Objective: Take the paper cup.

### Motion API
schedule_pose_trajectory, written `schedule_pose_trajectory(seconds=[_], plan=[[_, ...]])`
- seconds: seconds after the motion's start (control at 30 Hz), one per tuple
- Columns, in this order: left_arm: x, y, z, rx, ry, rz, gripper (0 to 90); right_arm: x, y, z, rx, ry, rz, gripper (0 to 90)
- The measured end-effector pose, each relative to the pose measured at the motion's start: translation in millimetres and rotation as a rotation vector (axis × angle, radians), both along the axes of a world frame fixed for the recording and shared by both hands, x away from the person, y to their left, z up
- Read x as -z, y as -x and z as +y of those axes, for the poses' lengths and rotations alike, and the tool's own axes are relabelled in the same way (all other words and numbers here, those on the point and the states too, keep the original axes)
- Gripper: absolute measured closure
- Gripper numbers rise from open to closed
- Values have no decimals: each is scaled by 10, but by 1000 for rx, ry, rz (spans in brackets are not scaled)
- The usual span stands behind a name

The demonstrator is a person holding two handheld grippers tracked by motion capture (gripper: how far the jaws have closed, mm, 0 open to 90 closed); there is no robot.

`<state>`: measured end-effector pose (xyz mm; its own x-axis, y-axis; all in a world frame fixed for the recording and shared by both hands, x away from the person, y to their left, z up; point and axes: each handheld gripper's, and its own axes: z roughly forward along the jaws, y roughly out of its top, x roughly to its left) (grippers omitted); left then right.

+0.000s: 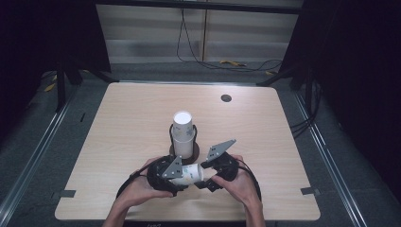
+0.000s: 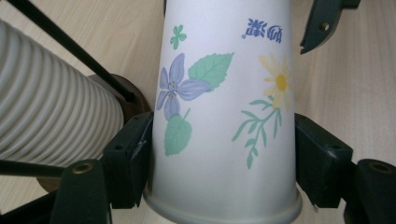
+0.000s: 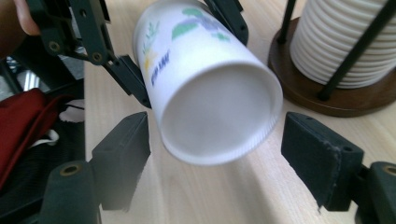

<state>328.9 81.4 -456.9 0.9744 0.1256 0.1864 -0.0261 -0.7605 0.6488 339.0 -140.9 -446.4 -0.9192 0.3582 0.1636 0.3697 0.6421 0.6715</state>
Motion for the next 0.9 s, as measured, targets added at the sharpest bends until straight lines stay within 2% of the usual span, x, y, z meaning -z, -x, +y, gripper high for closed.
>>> schedule_pose_trajectory(seconds=[0.13, 0.3, 0.43, 0.57, 0.73, 0.9], plan=[[-3, 26, -38, 19, 2, -4, 291, -13, -8, 30, -17, -7, 19, 220], [12, 48, -69, 37, 1, -1, 291, -3, -21, 60, -55, 0, 59, 302], [60, 59, -76, 37, 28, 7, 291, 5, -23, 68, -74, -15, 58, 309], [64, 71, -77, 52, 28, 9, 290, 2, -30, 70, -89, -20, 66, 323], [61, 58, -44, 67, 74, 20, 285, -23, -29, 48, -96, -37, 77, 337], [78, 41, -12, 57, 121, 46, 263, -28, -33, 39, -101, -46, 73, 353]])
